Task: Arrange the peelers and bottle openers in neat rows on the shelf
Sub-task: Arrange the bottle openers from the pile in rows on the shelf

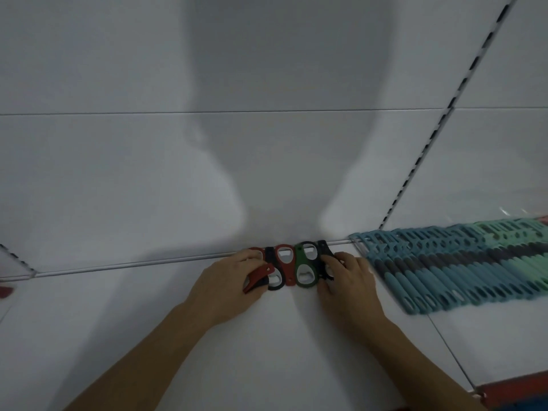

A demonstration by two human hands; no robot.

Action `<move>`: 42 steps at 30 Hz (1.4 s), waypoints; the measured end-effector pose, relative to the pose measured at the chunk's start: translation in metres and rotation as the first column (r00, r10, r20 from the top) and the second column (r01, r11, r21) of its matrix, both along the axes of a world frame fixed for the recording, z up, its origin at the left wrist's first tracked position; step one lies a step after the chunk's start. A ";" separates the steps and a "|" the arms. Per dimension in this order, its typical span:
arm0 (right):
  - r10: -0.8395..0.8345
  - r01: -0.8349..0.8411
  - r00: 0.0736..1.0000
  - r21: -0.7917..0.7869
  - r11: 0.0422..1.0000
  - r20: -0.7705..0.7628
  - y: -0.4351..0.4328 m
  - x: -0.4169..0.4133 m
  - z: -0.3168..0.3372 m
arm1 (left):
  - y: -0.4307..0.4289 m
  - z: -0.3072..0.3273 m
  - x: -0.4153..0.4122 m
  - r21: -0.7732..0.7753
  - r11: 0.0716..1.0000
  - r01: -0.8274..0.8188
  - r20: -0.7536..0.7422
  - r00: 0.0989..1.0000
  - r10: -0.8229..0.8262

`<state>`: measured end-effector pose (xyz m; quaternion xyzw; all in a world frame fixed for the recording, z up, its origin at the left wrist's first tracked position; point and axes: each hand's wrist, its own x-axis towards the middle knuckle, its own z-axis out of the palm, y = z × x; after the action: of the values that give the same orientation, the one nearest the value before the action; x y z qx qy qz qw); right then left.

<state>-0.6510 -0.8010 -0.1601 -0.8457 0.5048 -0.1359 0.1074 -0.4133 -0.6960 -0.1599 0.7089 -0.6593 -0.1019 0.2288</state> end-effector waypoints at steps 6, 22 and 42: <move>0.003 -0.003 1.000 0.033 0.999 -0.006 0.004 0.001 0.005 | -0.001 -0.001 0.002 0.031 0.999 0.019 0.026 0.999 -0.019; 0.203 -0.208 0.977 -0.074 0.975 -0.070 -0.011 -0.010 0.003 | -0.026 0.020 -0.039 0.153 0.927 0.342 0.205 0.907 -0.369; 0.306 -0.298 0.836 -0.092 0.950 0.456 -0.002 -0.008 0.029 | -0.033 0.048 -0.044 -0.134 0.957 -0.257 -0.810 0.585 0.044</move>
<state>-0.6585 -0.8032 -0.1316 -0.8581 0.3234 -0.3200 0.2379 -0.4570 -0.7286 -0.1116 0.6089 -0.4311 -0.3090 0.5898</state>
